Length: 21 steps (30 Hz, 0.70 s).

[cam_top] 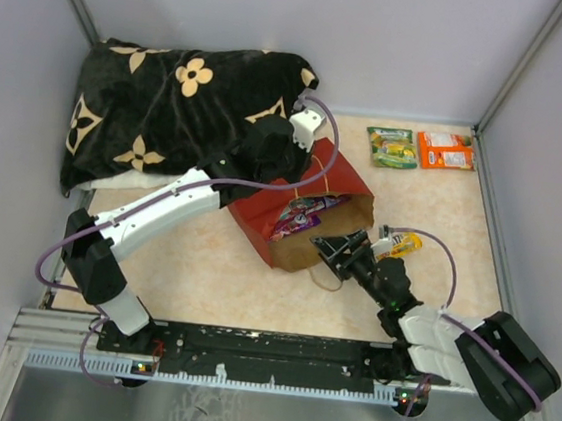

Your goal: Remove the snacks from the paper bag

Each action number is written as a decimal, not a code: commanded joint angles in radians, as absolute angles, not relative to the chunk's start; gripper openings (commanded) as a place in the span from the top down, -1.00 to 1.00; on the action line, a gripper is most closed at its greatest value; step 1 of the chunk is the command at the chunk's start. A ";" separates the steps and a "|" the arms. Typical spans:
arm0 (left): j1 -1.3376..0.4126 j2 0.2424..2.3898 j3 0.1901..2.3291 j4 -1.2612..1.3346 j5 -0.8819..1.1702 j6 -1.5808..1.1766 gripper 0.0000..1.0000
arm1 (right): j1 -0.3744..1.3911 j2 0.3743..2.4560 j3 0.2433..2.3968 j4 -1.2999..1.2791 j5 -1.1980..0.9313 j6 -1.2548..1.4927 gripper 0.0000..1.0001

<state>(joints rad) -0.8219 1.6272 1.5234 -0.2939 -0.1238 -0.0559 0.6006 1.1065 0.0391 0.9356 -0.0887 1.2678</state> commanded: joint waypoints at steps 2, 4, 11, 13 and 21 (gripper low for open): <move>-0.816 1.612 1.546 -0.277 -0.126 -0.063 0.90 | 0.597 1.061 0.038 0.983 0.004 1.303 -0.71; -0.816 1.606 1.537 -0.268 -0.132 -0.063 0.89 | 0.598 1.057 0.046 0.978 0.047 1.318 -0.57; -0.816 1.618 1.533 -0.263 -0.130 -0.067 0.91 | 0.598 1.178 0.134 0.977 0.126 1.347 -0.34; -0.815 1.622 1.534 -0.262 -0.126 -0.069 0.92 | 0.602 1.249 0.158 1.019 0.139 1.345 -0.27; -0.816 1.612 1.529 -0.258 -0.130 -0.054 0.93 | 0.637 1.583 0.313 1.206 0.104 1.296 -0.03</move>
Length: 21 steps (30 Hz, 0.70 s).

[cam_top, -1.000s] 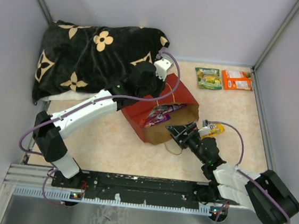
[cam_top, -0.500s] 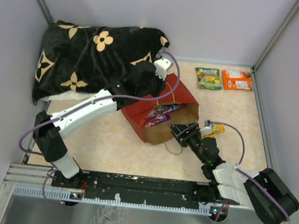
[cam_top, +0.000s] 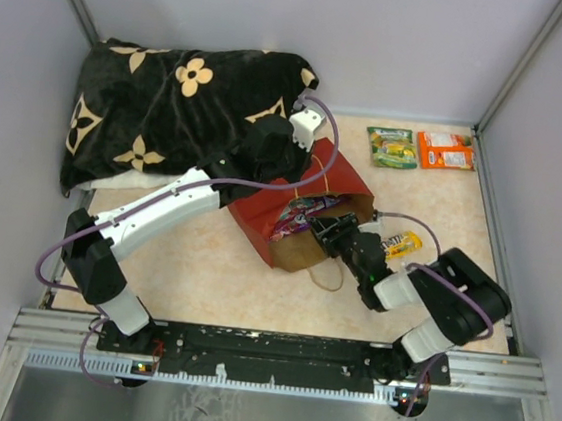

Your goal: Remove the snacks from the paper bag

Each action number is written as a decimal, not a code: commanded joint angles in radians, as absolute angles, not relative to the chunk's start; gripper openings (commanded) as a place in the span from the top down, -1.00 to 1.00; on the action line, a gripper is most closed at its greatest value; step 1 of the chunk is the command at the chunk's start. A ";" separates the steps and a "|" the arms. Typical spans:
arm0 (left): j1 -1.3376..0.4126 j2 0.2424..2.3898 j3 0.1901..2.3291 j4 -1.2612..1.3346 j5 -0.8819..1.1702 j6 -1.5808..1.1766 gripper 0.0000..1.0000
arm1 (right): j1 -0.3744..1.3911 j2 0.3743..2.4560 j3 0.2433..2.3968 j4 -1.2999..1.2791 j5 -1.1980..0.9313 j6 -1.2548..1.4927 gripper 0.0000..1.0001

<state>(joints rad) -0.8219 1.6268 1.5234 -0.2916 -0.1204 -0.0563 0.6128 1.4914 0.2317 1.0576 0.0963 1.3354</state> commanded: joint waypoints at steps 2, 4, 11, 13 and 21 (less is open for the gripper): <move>-0.817 1.611 1.531 -0.261 -0.128 -0.052 0.93 | 0.660 1.624 0.351 1.201 0.118 1.267 -0.01; -0.816 1.611 1.530 -0.261 -0.119 -0.056 0.93 | 0.683 1.642 0.378 1.198 0.148 1.238 -0.01; -0.818 1.628 1.519 -0.254 -0.129 -0.050 0.93 | 0.709 1.707 0.384 1.229 0.223 1.172 -0.01; -0.818 1.636 1.520 -0.257 -0.129 -0.049 0.94 | 0.709 1.723 0.400 1.220 0.234 1.161 -0.01; -0.817 1.629 1.519 -0.254 -0.116 -0.051 0.94 | 0.709 1.836 0.499 1.259 0.204 1.150 0.02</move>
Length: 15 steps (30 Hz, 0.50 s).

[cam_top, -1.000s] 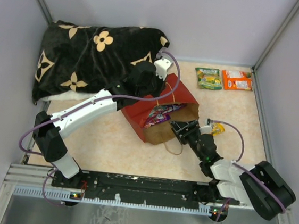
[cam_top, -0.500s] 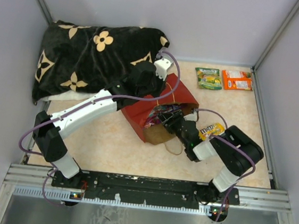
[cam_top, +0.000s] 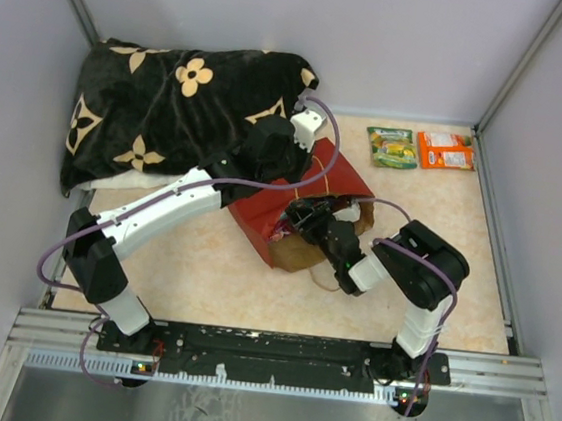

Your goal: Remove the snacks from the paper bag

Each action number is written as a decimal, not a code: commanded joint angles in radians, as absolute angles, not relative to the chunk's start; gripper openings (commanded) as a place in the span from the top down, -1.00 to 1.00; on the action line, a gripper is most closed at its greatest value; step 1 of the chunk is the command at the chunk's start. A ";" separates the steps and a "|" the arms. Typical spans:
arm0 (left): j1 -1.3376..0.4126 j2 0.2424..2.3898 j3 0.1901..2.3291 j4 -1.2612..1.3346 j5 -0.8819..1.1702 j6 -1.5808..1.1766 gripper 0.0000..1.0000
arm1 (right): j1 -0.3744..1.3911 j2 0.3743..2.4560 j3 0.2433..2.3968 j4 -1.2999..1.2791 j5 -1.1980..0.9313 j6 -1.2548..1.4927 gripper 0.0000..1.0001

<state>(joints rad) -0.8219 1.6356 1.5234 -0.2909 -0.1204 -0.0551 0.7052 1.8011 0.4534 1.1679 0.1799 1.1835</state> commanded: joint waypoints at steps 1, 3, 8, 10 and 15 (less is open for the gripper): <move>-0.817 1.627 1.517 -0.252 -0.116 -0.052 0.93 | 0.709 1.841 0.500 1.264 0.206 1.150 0.06; -0.818 1.620 1.512 -0.249 -0.112 -0.055 0.93 | 0.708 1.846 0.500 1.271 0.214 1.146 0.18; -0.817 1.605 1.504 -0.238 -0.123 -0.054 0.92 | 0.707 1.826 0.452 1.334 0.197 1.122 0.98; -0.818 1.599 1.499 -0.233 -0.132 -0.052 0.92 | 0.707 1.791 0.427 1.327 0.173 1.114 1.00; -0.818 1.583 1.483 -0.214 -0.138 -0.054 0.68 | 0.707 1.668 0.344 1.264 0.123 1.112 1.00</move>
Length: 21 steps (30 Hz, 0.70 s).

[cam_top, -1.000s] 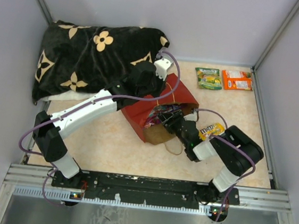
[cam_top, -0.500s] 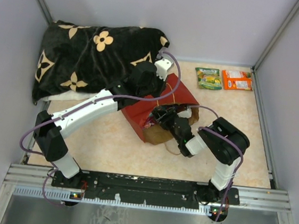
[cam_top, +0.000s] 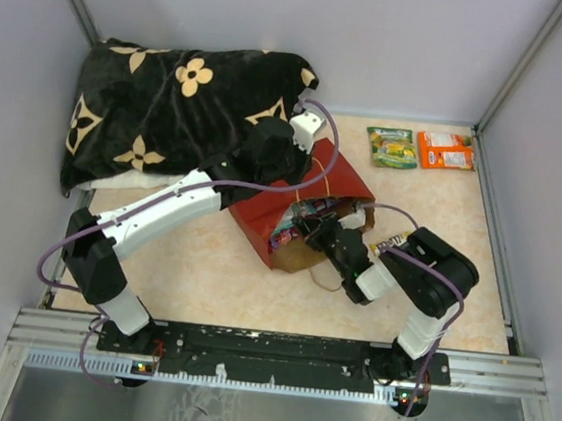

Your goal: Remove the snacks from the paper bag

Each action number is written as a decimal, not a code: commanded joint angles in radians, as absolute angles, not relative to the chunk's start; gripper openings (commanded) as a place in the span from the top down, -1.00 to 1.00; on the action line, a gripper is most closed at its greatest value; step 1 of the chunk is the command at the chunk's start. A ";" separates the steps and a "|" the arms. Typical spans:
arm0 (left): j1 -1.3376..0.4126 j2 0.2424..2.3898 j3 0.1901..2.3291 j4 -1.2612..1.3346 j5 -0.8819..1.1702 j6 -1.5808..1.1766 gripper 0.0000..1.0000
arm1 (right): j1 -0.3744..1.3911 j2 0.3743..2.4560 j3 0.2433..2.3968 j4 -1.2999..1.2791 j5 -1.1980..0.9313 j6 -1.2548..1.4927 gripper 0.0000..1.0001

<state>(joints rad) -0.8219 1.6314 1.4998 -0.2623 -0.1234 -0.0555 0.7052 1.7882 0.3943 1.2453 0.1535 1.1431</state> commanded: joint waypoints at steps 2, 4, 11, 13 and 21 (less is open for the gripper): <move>-0.818 1.580 1.480 -0.212 -0.143 -0.054 0.66 | 0.707 1.597 0.314 1.220 0.111 1.116 1.00; -0.818 1.579 1.481 -0.212 -0.144 -0.054 0.65 | 0.707 1.543 0.291 1.173 0.103 1.118 1.00; -0.818 1.563 1.473 -0.203 -0.165 -0.044 0.62 | 0.707 1.358 0.226 0.996 0.092 1.120 1.00; -0.818 1.559 1.471 -0.202 -0.170 -0.040 0.62 | 0.707 1.303 0.208 0.949 0.084 1.122 1.00; -0.818 1.551 1.472 -0.204 -0.192 -0.025 0.93 | 0.695 0.981 0.165 0.587 0.112 1.048 1.00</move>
<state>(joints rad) -0.8219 1.5963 1.4761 -0.2386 -0.1638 -0.0444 0.7044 1.1381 0.1722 0.7727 0.0845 1.1072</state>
